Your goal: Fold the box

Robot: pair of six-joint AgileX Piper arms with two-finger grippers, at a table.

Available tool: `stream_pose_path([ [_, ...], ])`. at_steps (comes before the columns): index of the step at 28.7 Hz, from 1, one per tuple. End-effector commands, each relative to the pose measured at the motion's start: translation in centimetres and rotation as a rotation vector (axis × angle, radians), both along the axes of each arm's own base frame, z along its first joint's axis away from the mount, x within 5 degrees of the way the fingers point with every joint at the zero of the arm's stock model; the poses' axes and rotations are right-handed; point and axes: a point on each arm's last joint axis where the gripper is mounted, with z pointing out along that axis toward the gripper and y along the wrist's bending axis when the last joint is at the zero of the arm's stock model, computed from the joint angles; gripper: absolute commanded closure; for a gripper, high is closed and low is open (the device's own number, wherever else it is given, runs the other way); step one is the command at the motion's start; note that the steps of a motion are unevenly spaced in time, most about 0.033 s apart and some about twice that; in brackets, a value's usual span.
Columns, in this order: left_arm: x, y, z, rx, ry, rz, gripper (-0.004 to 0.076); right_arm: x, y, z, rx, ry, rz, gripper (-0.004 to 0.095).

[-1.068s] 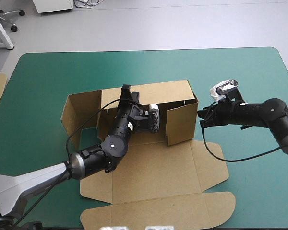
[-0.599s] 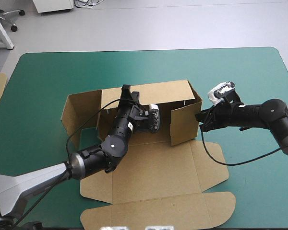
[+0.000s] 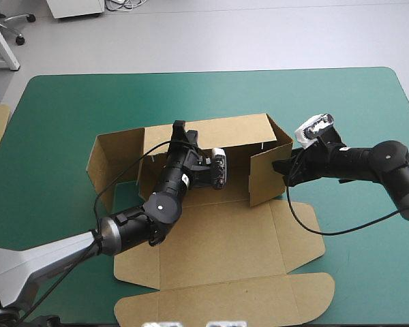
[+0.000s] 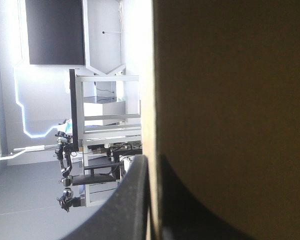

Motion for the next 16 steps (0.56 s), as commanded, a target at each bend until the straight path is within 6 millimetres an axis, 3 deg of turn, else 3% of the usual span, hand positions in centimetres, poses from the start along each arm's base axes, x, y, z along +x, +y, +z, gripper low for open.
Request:
stream_pose_path([
  [1, -0.2, 0.0, 2.0, -0.036, -0.063, -0.001, 0.0738, -0.5, 0.8, 1.9, 0.056, -0.049, 0.004, 0.0386],
  [6, -0.2, 0.0, 2.0, -0.034, -0.063, -0.001, 0.0738, -0.4, 2.5, 1.6, 0.006, -0.108, -0.019, 0.0393],
  [16, -0.2, 0.0, 2.0, -0.034, -0.063, -0.001, 0.0738, 0.0, 2.3, 1.4, 0.002, -0.108, -0.1, 0.0443],
])
